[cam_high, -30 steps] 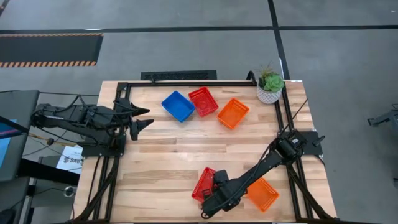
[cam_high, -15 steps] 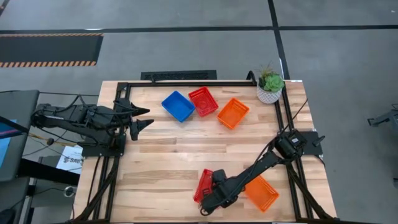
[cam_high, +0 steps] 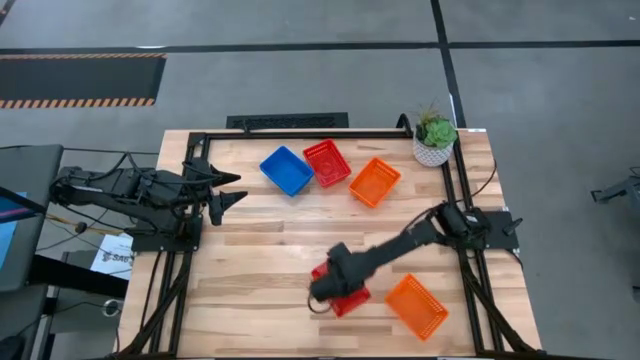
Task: Stack baskets by color
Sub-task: Stack the bottom red bin on the top red bins
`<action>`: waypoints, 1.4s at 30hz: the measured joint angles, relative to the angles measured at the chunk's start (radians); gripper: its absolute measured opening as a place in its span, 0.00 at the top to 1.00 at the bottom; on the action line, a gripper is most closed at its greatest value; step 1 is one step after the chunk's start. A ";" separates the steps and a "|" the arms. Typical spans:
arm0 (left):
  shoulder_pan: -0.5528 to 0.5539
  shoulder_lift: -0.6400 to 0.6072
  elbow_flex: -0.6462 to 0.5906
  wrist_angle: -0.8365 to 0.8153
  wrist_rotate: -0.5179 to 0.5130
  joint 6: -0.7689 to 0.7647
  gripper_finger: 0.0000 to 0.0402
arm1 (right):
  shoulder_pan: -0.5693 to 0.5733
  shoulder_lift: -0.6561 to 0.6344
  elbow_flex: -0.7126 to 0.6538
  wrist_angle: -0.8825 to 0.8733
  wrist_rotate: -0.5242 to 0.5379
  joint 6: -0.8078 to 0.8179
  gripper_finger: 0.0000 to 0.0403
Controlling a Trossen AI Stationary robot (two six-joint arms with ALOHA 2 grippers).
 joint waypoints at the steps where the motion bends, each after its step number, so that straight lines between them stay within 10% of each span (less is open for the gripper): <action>1: 0.000 0.000 0.000 0.000 0.000 0.000 0.35 | -0.022 -0.010 -0.002 -0.007 0.016 -0.050 0.98; 17: 0.000 0.000 0.000 -0.015 -0.053 -0.043 0.35 | -0.494 -0.357 0.000 0.177 0.260 -0.761 0.99; 28: 0.000 -0.001 0.000 -0.032 -0.053 -0.076 0.35 | -0.870 -0.309 -0.005 0.383 -0.081 -1.031 0.99; 42: 0.000 -0.003 0.000 -0.056 -0.106 -0.091 0.35 | -0.983 -0.125 -0.002 0.469 -0.319 -1.086 0.99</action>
